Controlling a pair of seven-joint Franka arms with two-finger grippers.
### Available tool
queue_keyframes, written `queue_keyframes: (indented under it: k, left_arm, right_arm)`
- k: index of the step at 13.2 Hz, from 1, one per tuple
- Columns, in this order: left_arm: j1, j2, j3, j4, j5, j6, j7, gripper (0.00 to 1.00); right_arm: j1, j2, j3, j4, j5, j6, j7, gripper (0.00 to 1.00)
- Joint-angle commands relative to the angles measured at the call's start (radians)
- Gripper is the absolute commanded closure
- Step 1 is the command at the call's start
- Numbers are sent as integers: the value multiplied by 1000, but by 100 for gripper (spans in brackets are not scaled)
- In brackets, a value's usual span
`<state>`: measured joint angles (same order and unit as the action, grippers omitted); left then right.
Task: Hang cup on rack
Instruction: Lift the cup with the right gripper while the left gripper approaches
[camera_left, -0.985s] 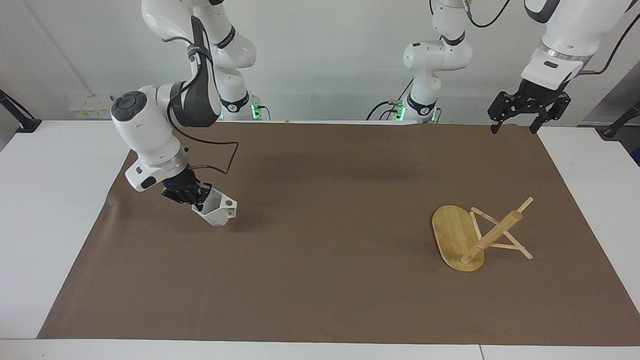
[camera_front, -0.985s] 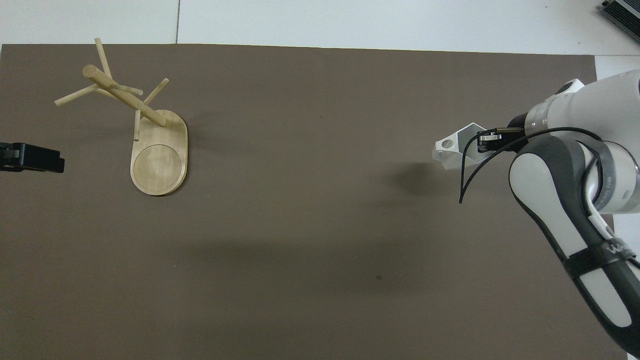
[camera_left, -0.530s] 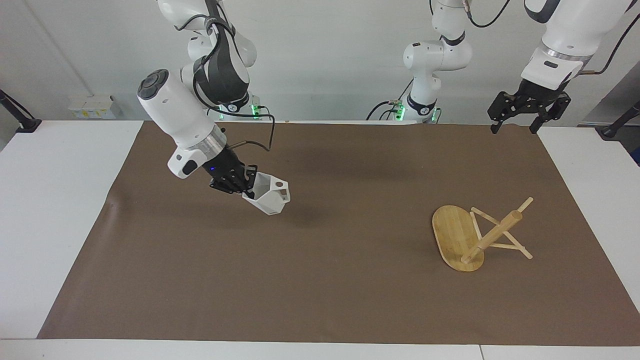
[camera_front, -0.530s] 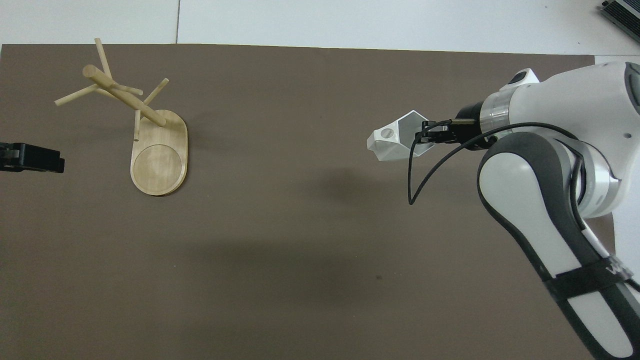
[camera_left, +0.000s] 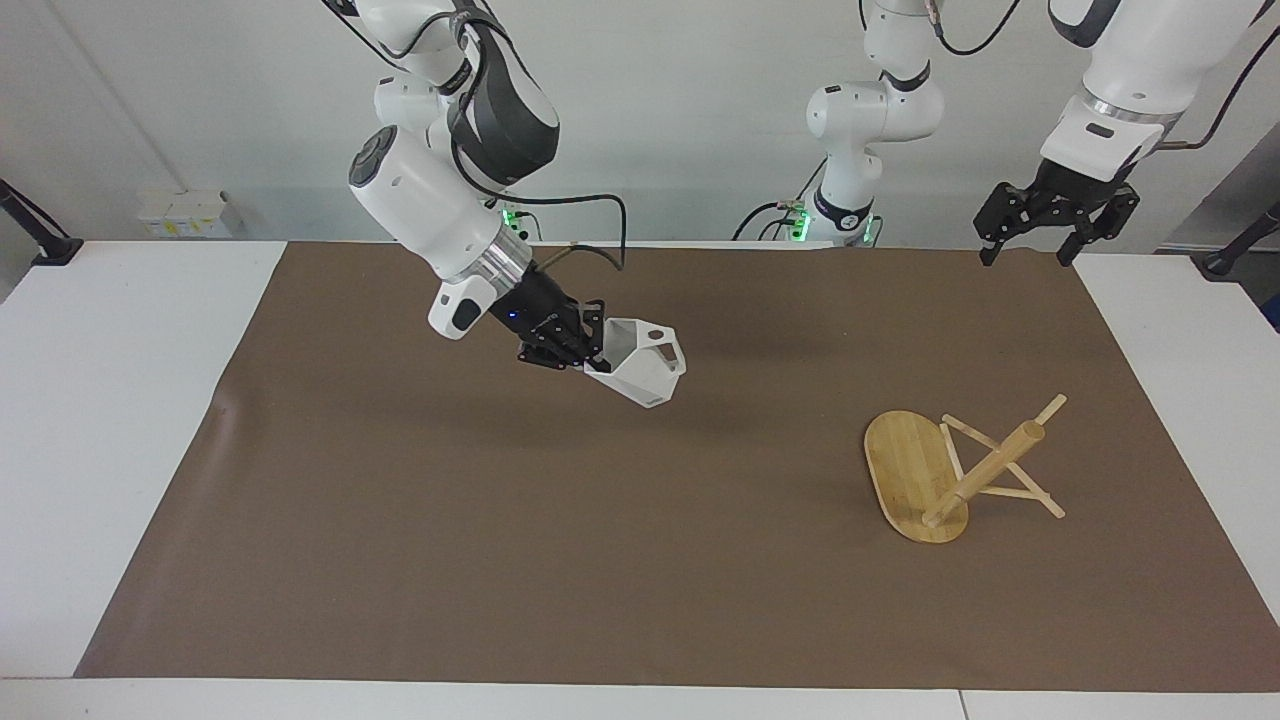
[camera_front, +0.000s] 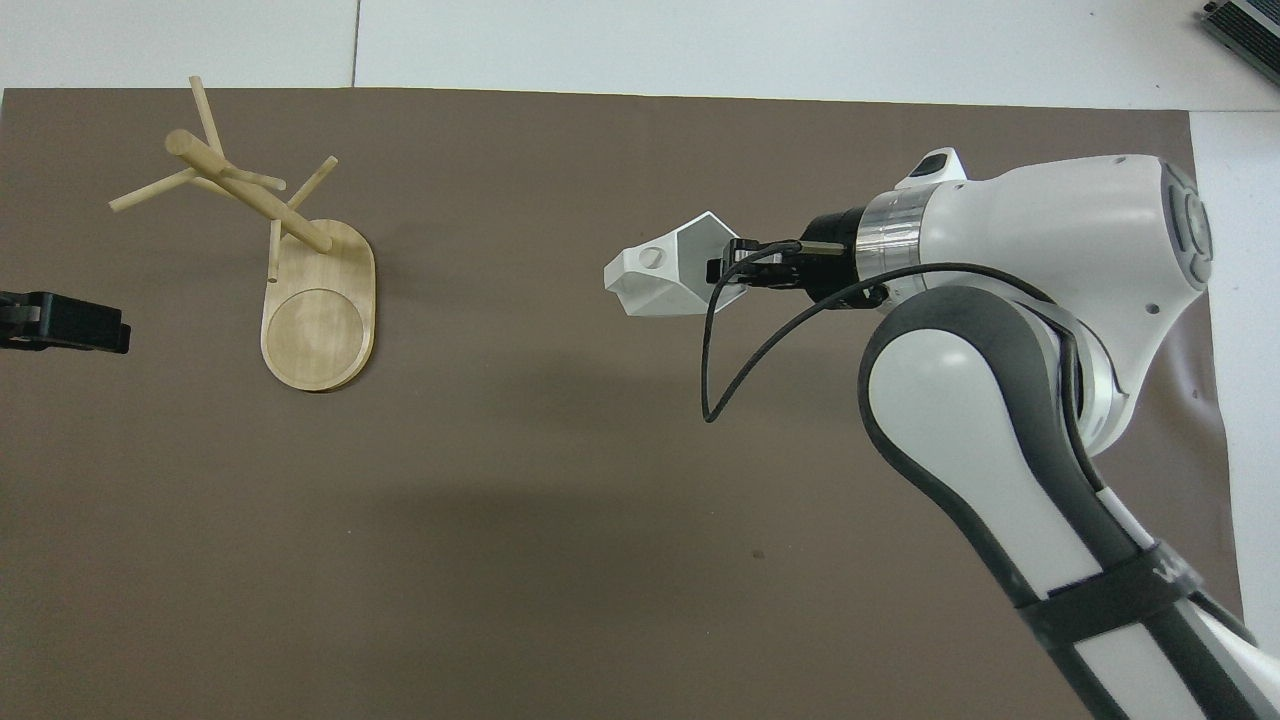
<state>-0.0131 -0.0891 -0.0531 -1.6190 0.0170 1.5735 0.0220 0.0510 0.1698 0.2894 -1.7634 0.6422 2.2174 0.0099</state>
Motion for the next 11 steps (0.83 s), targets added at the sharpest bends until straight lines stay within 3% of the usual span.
queue_keyframes:
  k: [1, 6, 11]
  left_arm:
    - [-2, -26, 1, -38, -32, 0, 51, 0]
    - [-4, -96, 1, -195, -175, 151, 535, 0]
    - [-62, -150, -4, -336, -296, 258, 890, 0]
  right_arm:
    - [12, 10, 16, 21, 60, -8, -21, 100]
    - [13, 14, 42, 65, 70, -123, -21, 100]
    - [30, 16, 89, 82, 132, -119, -5, 100]
